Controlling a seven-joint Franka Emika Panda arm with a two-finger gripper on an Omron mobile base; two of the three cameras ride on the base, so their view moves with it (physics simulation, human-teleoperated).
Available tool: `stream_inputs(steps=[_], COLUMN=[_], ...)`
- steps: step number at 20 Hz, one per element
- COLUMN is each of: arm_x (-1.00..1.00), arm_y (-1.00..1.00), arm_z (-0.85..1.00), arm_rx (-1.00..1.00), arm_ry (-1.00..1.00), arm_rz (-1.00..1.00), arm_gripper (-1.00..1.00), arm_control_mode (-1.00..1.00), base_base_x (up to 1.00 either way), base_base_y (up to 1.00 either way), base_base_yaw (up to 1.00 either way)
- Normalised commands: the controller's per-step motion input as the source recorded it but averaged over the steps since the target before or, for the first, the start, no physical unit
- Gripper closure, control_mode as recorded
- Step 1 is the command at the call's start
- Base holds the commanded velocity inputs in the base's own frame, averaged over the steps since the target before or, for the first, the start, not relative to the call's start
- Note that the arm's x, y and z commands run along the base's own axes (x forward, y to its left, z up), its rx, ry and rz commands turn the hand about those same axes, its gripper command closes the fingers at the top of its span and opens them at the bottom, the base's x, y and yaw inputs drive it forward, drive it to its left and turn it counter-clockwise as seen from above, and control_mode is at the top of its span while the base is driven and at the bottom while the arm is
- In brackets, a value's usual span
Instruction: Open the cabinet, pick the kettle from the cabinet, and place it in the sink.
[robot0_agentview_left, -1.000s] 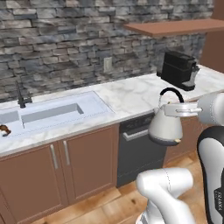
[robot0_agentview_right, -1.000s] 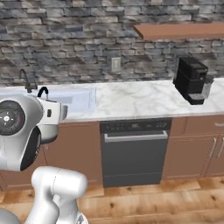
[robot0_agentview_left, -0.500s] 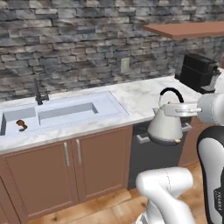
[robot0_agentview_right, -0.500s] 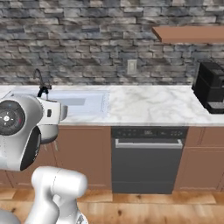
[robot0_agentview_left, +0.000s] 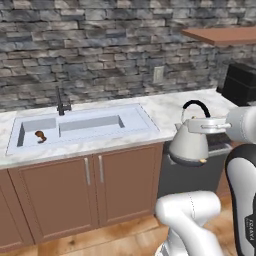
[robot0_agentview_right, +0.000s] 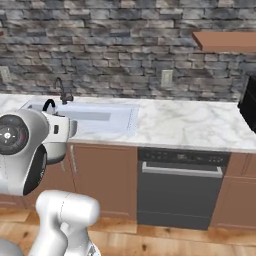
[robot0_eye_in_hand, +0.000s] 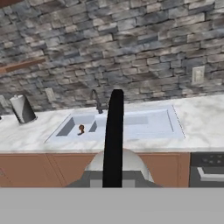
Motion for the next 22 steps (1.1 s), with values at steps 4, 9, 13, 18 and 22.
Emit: stream_inputs(steps=[4, 9, 13, 18, 22], arm_x=[0.0, 0.0, 0.0, 0.0, 0.0], arm_y=[0.0, 0.0, 0.0, 0.0, 0.0], arm_z=[0.0, 0.0, 0.0, 0.0, 0.0], arm_rx=[0.0, 0.0, 0.0, 0.0, 0.0], arm_ry=[0.0, 0.0, 0.0, 0.0, 0.0], arm_rz=[0.0, 0.0, 0.0, 0.0, 0.0], arm_gripper=[1.0, 1.0, 1.0, 1.0, 1.0], arm_control_mode=[1.0, 1.0, 1.0, 1.0, 1.0], base_base_x=[0.35, 0.54, 0.56, 0.33, 0.18], base_base_y=[0.2, 0.23, 0.22, 0.13, 0.17], base_base_yaw=[0.13, 0.05, 0.05, 0.1, 0.11])
